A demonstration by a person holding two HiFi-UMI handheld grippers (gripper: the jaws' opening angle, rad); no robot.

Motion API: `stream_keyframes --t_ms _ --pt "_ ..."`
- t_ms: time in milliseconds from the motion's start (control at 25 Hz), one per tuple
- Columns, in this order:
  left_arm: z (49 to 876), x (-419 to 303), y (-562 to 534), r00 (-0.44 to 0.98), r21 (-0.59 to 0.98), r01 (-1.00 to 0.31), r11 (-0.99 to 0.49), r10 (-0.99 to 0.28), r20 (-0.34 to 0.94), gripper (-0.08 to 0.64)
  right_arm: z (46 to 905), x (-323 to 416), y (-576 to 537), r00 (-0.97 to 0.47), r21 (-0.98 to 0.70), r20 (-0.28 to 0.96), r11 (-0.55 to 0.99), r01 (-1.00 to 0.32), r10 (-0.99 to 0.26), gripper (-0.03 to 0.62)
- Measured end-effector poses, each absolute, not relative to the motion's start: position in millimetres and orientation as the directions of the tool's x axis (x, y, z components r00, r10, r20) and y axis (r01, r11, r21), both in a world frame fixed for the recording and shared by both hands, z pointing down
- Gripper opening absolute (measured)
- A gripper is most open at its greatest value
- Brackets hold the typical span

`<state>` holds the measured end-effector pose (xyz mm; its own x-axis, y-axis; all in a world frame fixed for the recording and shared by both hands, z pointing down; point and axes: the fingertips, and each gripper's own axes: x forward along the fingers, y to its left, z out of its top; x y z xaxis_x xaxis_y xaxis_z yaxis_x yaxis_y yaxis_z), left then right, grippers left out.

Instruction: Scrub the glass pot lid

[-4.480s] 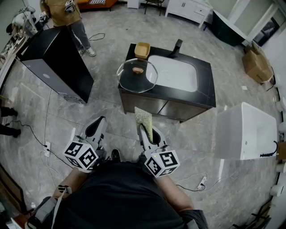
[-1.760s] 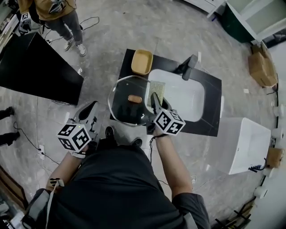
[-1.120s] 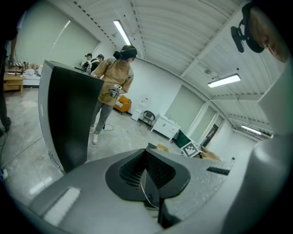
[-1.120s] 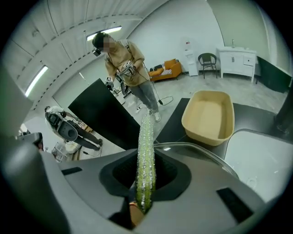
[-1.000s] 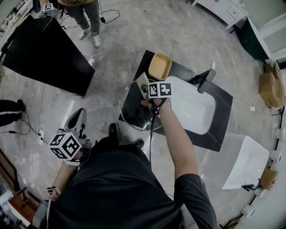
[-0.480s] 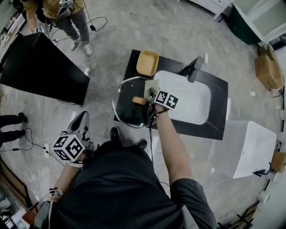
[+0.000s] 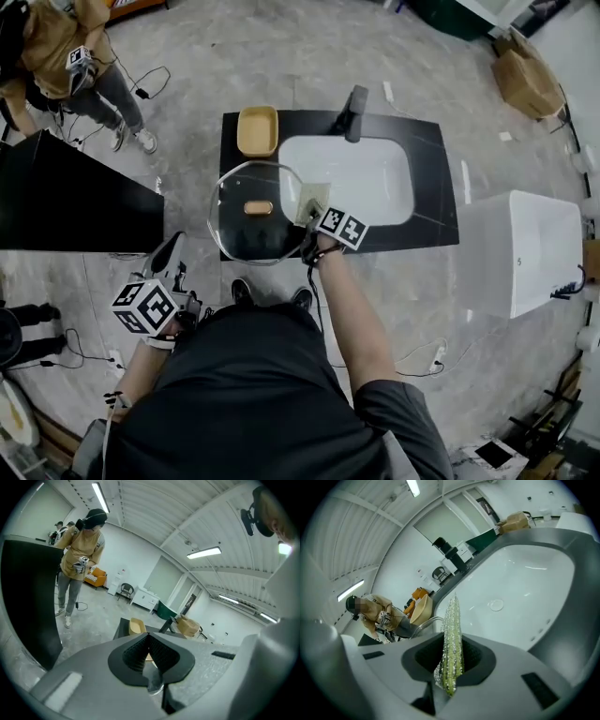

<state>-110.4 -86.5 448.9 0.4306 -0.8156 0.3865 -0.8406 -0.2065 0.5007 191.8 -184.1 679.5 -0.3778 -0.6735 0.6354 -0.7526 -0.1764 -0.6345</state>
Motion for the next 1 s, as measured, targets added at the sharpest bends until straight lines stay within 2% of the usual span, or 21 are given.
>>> stream_keyframes --t_ms 200,360,520,680,1000 --pt "450 -75 -94 0.520 0.515 -0.805 -0.294 -0.768 0.373 0.002 685 205 -147 -0.363 -0.641 0.638 -0.207 -0.739 -0.679 0.055" --pt "454 -66 -91 0.541 0.532 -0.790 -0.306 -0.756 0.368 0.002 675 210 -137 -0.369 -0.629 0.635 -0.176 -0.757 -0.679 0.055" --pt "458 -77 -78 0.502 0.549 -0.798 -0.249 -0.779 0.376 0.002 643 184 -150 -0.445 -0.673 0.535 -0.045 -0.738 -0.718 0.055" --pt "460 -97 -64 0.451 0.554 -0.812 -0.186 -0.802 0.391 0.002 634 135 -155 -0.548 -0.715 0.477 0.059 -0.696 -0.687 0.055" --pt "468 -143 -30 0.317 0.535 -0.844 -0.037 -0.840 0.441 0.002 662 91 -150 -0.619 -0.786 0.474 0.015 -0.618 -0.627 0.055"
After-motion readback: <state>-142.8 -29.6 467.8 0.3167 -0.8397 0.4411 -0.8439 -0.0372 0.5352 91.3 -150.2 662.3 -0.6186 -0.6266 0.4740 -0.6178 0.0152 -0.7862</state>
